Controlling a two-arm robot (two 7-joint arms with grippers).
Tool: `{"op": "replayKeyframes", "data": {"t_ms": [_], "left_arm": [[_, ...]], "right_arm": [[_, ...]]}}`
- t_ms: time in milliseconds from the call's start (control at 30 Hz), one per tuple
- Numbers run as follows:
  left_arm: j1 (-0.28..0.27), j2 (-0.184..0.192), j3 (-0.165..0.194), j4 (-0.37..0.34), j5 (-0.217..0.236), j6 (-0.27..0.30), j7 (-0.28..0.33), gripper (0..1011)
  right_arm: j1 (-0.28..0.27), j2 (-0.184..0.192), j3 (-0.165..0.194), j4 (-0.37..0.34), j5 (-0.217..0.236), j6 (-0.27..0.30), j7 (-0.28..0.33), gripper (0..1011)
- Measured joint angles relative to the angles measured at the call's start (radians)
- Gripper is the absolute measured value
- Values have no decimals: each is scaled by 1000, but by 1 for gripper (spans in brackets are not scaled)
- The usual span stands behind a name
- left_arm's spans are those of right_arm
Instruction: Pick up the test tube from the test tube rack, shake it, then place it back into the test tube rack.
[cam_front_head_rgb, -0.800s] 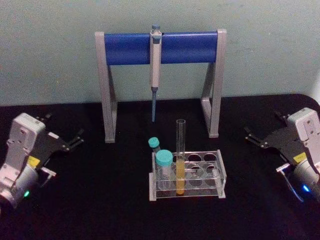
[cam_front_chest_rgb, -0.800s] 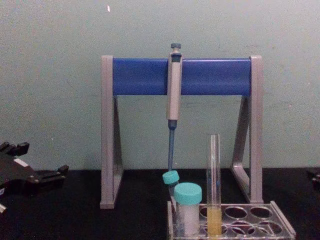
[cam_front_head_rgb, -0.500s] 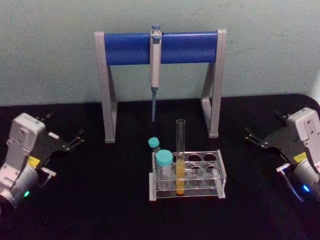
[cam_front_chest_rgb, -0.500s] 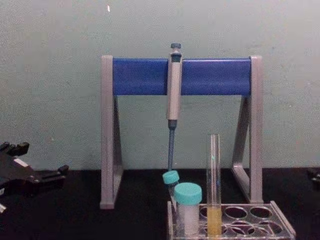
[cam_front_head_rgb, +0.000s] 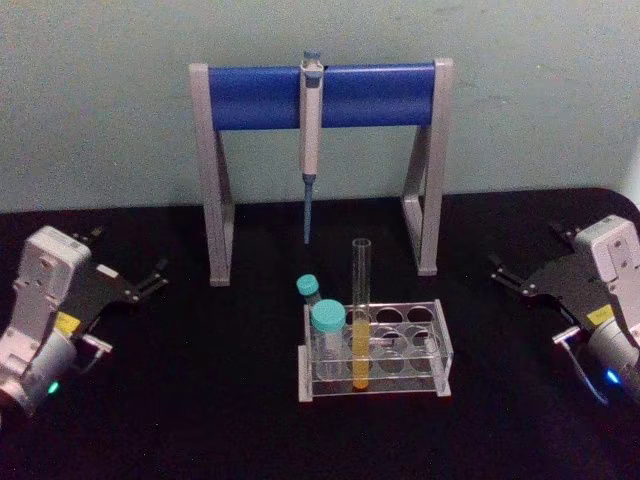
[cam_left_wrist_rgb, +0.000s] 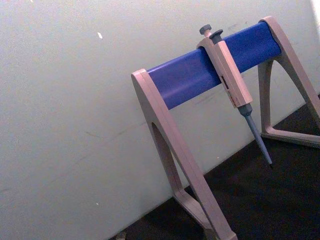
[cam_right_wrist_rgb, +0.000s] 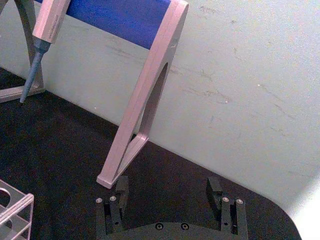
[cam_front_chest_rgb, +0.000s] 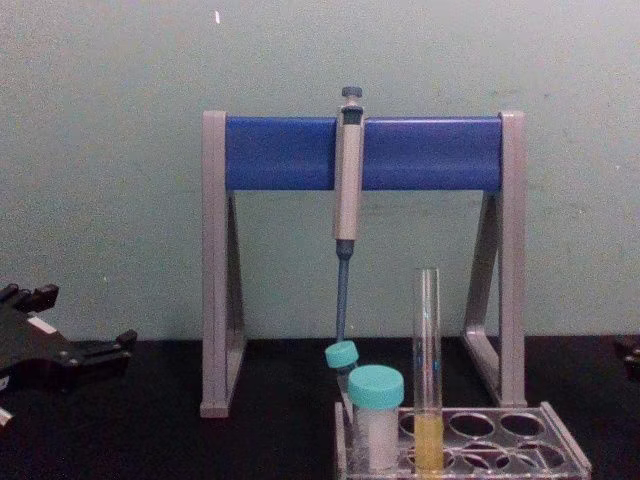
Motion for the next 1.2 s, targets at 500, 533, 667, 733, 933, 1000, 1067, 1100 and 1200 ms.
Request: {"op": "replayKeyframes", "data": {"t_ms": [500,533,667,733,933,1000,1067,1100,1200], "left_arm": [[0,0,0,0,0,0,0,1001],[0,0,0,0,0,0,0,1001],[0,0,0,0,0,0,0,1001],[0,0,0,0,0,0,0,1001],[0,0,0,0,0,0,0,1001],[0,0,0,0,0,0,0,1001],[0,0,0,0,0,0,0,1001],[0,0,0,0,0,0,0,1001],[0,0,0,0,0,0,0,1001]], "right_arm": [[0,0,0,0,0,0,0,1000],[0,0,0,0,0,0,0,1000],[0,0,0,0,0,0,0,1000],[0,0,0,0,0,0,0,1000],[0,0,0,0,0,0,0,1000],[0,0,0,0,0,0,0,1000],[0,0,0,0,0,0,0,1000],[0,0,0,0,0,0,0,1000],[0,0,0,0,0,0,0,1000]]}}
